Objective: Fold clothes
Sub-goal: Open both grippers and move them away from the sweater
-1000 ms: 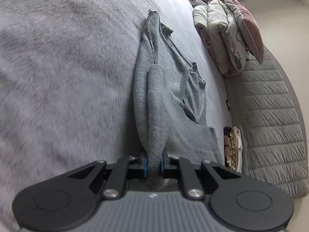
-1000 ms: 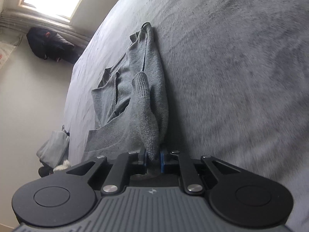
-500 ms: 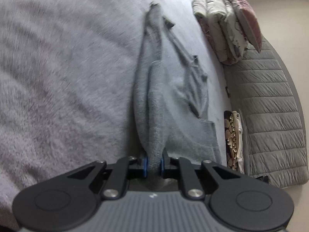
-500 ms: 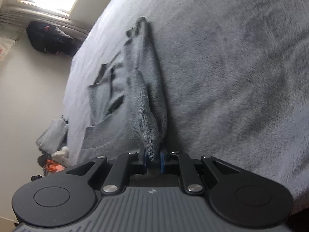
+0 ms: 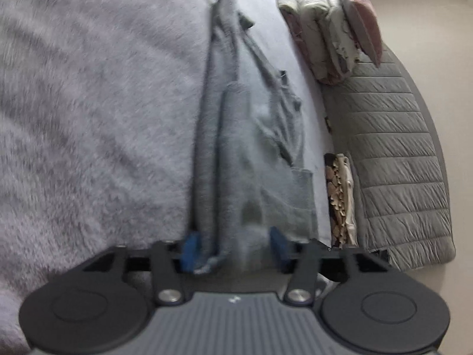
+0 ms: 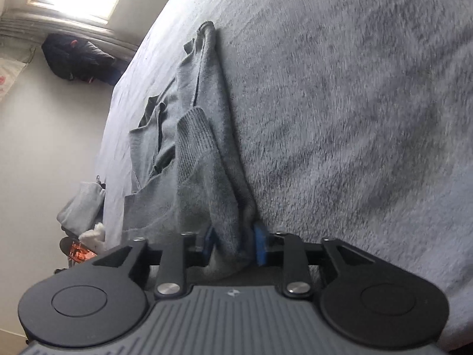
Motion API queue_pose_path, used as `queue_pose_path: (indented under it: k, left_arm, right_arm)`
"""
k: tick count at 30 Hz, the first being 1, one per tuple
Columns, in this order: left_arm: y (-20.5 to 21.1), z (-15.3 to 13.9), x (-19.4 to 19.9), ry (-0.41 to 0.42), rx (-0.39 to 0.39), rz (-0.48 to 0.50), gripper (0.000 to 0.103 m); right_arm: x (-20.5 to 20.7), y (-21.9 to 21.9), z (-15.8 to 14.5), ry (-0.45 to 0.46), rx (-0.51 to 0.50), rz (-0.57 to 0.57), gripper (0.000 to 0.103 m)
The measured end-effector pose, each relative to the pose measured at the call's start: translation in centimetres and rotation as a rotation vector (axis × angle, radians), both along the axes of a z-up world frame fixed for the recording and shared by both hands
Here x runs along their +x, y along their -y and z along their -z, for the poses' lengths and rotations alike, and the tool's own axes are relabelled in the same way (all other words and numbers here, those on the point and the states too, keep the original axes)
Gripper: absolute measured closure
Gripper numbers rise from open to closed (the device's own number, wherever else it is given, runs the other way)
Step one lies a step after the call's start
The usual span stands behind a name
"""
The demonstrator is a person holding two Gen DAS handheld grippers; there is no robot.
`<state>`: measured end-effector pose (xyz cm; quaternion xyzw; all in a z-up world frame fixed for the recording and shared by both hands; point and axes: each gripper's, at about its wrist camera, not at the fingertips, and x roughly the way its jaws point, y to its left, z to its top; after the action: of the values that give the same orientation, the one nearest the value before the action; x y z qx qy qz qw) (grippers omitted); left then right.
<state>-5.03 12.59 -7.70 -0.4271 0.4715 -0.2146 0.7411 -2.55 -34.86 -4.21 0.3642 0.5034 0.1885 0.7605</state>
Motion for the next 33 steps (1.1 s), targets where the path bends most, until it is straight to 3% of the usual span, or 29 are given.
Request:
queue_pose_path:
  k: [2, 6, 11, 16, 23, 33]
  left_arm:
    - [-0.2, -0.6, 0.2, 0.008, 0.023, 0.004, 0.027]
    - [-0.4, -1.6, 0.9, 0.018, 0.074, 0.002, 0.021]
    - [-0.7, -2.7, 2.3, 0.016, 0.118, -0.004, 0.018]
    - [-0.5, -4.2, 4.2, 0.014, 0.218, -0.015, 0.015]
    - [-0.5, -6.1, 7.7, 0.029, 0.292, -0.057, 0.011]
    - [-1.7, -5.8, 13.0, 0.039, 0.368, -0.114, 0.010]
  right_arm:
    - [0.2, 0.3, -0.5, 0.009, -0.026, 0.013, 0.063]
    - [0.5, 1.2, -1.1, 0.026, -0.065, 0.072, 0.062]
    - [1.8, 1.8, -1.5, 0.004, -0.098, 0.113, 0.061]
    - [3.5, 1.7, -2.3, -0.015, -0.113, 0.143, 0.061]
    - [6.0, 0.7, -4.3, 0.014, -0.138, 0.176, 0.051]
    - [11.5, -0.7, -3.8, 0.025, -0.197, 0.167, 0.051]
